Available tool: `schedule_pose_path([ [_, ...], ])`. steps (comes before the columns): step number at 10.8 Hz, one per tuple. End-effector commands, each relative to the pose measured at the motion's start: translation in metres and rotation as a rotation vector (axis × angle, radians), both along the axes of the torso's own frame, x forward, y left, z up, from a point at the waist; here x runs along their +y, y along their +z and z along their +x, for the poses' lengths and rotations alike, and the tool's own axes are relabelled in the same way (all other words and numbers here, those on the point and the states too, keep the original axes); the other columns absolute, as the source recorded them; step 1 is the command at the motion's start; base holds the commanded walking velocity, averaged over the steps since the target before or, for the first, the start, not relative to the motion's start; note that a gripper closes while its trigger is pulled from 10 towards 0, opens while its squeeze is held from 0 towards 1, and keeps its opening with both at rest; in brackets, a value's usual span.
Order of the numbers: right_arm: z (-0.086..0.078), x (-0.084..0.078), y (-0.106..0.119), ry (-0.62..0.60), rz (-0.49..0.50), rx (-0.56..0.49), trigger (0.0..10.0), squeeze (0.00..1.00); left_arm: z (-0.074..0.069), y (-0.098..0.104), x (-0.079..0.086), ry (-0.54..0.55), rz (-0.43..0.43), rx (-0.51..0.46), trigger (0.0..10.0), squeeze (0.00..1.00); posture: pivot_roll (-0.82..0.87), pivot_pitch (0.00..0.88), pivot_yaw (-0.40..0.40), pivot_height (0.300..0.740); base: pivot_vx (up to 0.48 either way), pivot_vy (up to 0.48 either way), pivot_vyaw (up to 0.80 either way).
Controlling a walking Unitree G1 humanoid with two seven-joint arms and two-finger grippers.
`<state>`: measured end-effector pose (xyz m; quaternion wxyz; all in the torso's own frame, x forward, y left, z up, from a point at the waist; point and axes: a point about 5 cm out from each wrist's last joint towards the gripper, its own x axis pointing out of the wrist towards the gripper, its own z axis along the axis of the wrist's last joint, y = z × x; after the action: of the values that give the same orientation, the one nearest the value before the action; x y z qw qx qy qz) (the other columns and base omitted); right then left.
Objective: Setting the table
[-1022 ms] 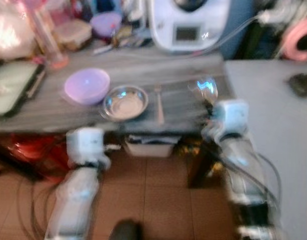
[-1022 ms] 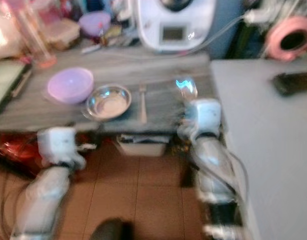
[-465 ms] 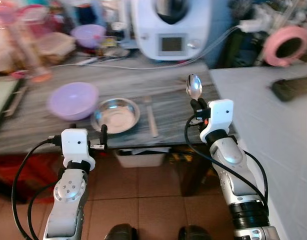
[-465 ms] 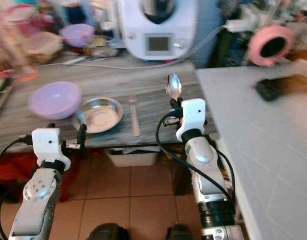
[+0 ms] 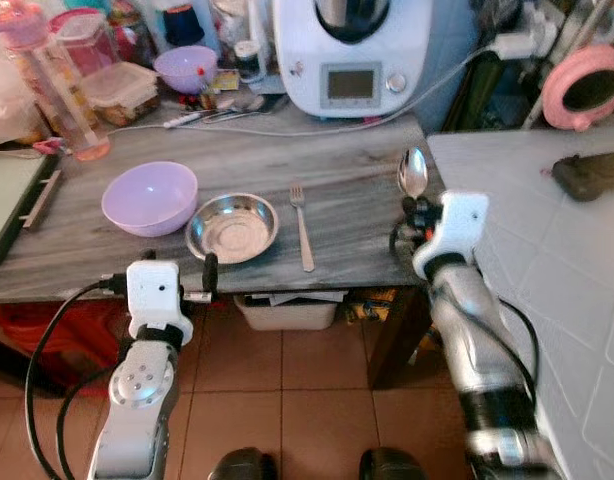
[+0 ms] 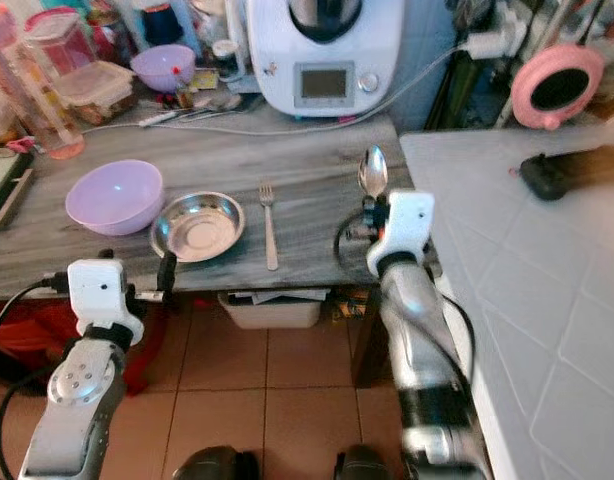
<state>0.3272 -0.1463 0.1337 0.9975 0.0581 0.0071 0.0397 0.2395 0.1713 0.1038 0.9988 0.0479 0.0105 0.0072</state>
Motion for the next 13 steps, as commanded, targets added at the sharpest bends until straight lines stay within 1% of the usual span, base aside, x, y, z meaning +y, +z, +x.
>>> schedule_pose_path([
  [1, 0.004, 0.008, 0.001, 0.007, 0.036, 0.02, 10.0, 0.0, -0.003, 0.004, 0.004, -0.003, 0.019, -0.002, 10.0, 0.0, 0.1, 0.142, 0.1, 0.74, 0.0, 0.0, 0.0],
  [3, 0.01, 0.019, -0.002, 0.018, 0.072, 0.06, 10.0, 0.0, -0.006, 0.005, 0.008, -0.006, 0.031, 0.006, 10.0, 0.0, 0.11, 0.151, 0.107, 0.74, 0.0, 0.0, 0.0],
  [5, 0.01, 0.019, -0.002, 0.018, 0.072, 0.06, 10.0, 0.0, -0.006, 0.005, 0.008, -0.006, 0.031, 0.006, 10.0, 0.0, 0.11, 0.151, 0.107, 0.74, 0.0, 0.0, 0.0],
  [6, 0.017, 0.064, -0.006, 0.072, 0.192, 0.182, 10.0, 0.0, -0.007, 0.007, 0.005, -0.039, 0.039, 0.015, 10.0, 0.0, 0.13, 0.166, 0.118, 0.74, 0.0, 0.0, 0.0],
  [7, 0.019, 0.071, -0.007, 0.065, 0.239, 0.223, 10.0, 0.0, -0.008, 0.008, 0.004, -0.047, 0.039, 0.019, 10.0, 0.0, 0.13, 0.168, 0.116, 0.74, 0.0, 0.0, 0.0],
  [8, 0.021, 0.073, -0.006, 0.065, 0.26, 0.237, 10.0, 0.0, -0.008, 0.008, 0.004, -0.047, 0.039, 0.02, 10.0, 0.0, 0.13, 0.169, 0.115, 0.74, 0.0, 0.0, 0.0],
  [9, 0.026, 0.08, -0.001, 0.082, 0.27, 0.244, 10.0, 0.0, -0.008, 0.008, 0.002, -0.054, 0.033, 0.026, 10.0, 0.0, 0.12, 0.169, 0.111, 0.74, 0.0, 0.0, 0.0],
  [10, 0.03, 0.084, 0.002, 0.075, 0.256, 0.266, 10.0, 0.0, -0.007, 0.007, -0.001, -0.062, 0.026, 0.028, 10.0, 0.0, 0.12, 0.166, 0.104, 0.74, 0.0, 0.0, 0.0],
  [11, 0.03, 0.084, 0.001, 0.056, 0.229, 0.282, 10.0, 0.0, -0.006, 0.007, -0.003, -0.064, 0.02, 0.028, 10.0, 0.0, 0.12, 0.165, 0.1, 0.74, 0.0, 0.0, 0.0],
  [13, 0.031, 0.082, -0.003, 0.056, 0.222, 0.299, 10.0, 0.0, -0.007, 0.006, -0.005, -0.063, 0.014, 0.034, 10.0, 0.0, 0.12, 0.166, 0.095, 0.74, 0.0, 0.0, 0.0],
])
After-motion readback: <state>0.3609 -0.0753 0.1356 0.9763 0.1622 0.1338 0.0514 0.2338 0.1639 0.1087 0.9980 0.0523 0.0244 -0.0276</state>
